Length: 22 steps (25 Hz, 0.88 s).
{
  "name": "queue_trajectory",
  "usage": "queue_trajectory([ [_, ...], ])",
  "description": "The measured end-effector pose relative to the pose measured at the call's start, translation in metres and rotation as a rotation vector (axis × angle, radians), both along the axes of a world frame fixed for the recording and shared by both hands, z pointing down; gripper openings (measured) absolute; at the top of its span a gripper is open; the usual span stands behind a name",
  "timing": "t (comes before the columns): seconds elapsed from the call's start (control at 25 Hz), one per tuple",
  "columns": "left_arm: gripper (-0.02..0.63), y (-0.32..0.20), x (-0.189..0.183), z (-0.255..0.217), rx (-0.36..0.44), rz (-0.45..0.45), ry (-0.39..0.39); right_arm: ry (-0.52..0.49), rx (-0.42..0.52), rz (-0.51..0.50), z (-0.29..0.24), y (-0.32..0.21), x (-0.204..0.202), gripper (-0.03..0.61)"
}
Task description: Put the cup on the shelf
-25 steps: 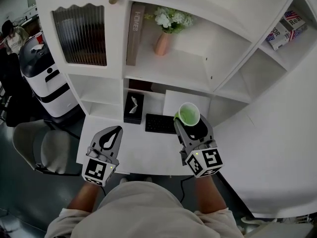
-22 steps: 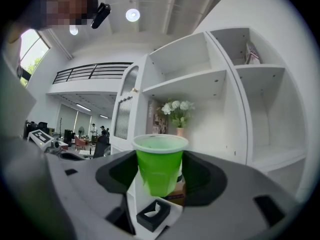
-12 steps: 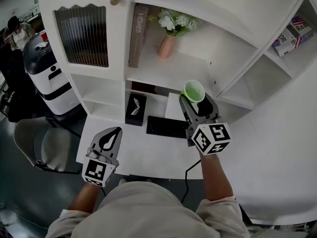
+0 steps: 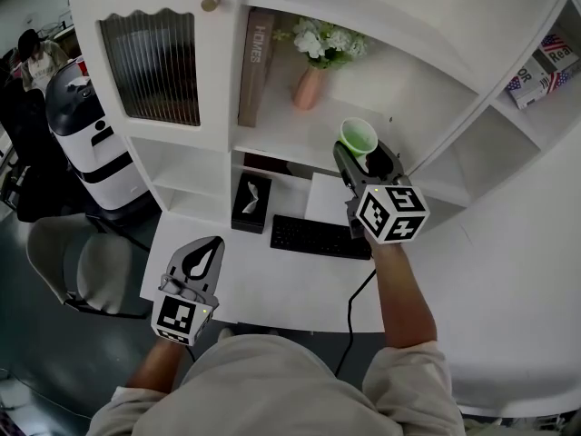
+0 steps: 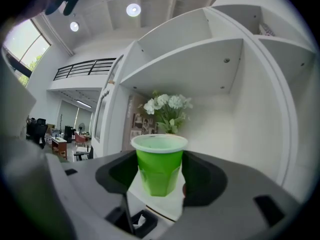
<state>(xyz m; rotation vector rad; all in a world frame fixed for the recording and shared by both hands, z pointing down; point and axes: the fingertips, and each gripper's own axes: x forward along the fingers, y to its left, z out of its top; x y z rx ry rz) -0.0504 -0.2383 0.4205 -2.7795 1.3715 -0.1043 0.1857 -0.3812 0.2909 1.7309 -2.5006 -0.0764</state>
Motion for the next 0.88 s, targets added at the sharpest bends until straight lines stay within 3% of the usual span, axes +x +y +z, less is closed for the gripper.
queue_trajectory([
  [0.4,0.002,-0.004,-0.006,0.002,-0.01,-0.027,0.006,0.004,-0.062,0.01,0.014,-0.058,-0.008,0.281],
  [0.88,0.002,-0.01,-0.015,0.008,-0.02,-0.051,0.014,0.02,-0.123,0.028,0.038,-0.088,-0.01,0.281],
])
